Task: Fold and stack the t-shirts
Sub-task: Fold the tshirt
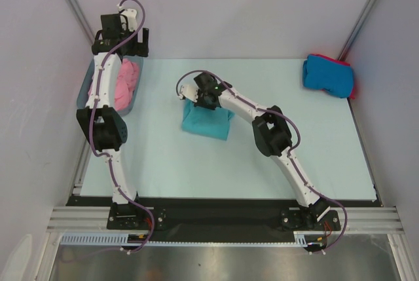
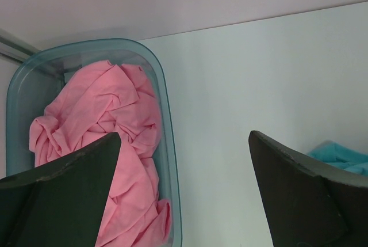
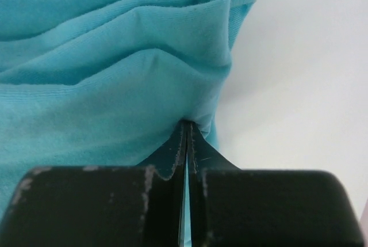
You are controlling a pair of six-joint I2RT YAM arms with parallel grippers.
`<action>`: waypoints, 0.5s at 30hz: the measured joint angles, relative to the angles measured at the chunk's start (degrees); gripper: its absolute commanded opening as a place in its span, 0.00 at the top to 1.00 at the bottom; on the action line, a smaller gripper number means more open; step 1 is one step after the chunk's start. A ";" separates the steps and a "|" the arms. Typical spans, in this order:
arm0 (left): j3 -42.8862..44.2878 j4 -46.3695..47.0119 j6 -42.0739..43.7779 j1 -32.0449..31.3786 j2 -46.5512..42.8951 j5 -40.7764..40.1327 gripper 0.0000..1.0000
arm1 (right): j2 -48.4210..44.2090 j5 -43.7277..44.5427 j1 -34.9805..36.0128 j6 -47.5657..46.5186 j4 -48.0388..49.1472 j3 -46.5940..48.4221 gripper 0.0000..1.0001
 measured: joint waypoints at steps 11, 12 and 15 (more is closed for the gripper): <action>0.00 0.04 -0.02 0.00 0.00 -0.90 0.00 | -2.75 6.14 1.33 -1.68 7.87 -6.93 1.00; 0.00 0.07 -0.02 0.00 0.00 -1.38 0.00 | -3.82 7.48 1.77 -2.69 9.38 -8.96 1.00; 0.00 0.28 -0.04 0.15 0.00 -2.84 0.00 | -7.54 10.64 3.06 -5.90 12.76 -14.60 1.00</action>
